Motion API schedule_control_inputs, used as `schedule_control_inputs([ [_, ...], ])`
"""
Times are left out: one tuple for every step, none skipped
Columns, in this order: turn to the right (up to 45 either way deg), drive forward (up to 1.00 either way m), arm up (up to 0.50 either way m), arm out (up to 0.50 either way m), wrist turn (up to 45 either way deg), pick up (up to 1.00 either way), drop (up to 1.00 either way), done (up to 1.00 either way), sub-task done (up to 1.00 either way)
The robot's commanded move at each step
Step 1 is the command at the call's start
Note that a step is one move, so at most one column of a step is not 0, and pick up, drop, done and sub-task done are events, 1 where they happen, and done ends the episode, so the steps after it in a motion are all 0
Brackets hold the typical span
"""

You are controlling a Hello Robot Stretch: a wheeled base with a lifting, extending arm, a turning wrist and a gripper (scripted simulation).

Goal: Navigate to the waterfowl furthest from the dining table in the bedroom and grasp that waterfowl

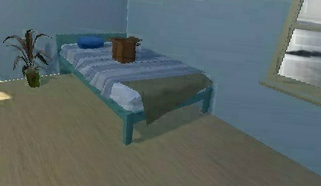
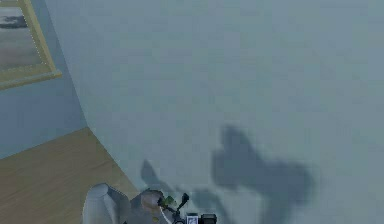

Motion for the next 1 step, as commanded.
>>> schedule_control_inputs([
  [0.0,0.0,0.1,0.0,0.0,0.0,0.0,0.0,0.0],
])
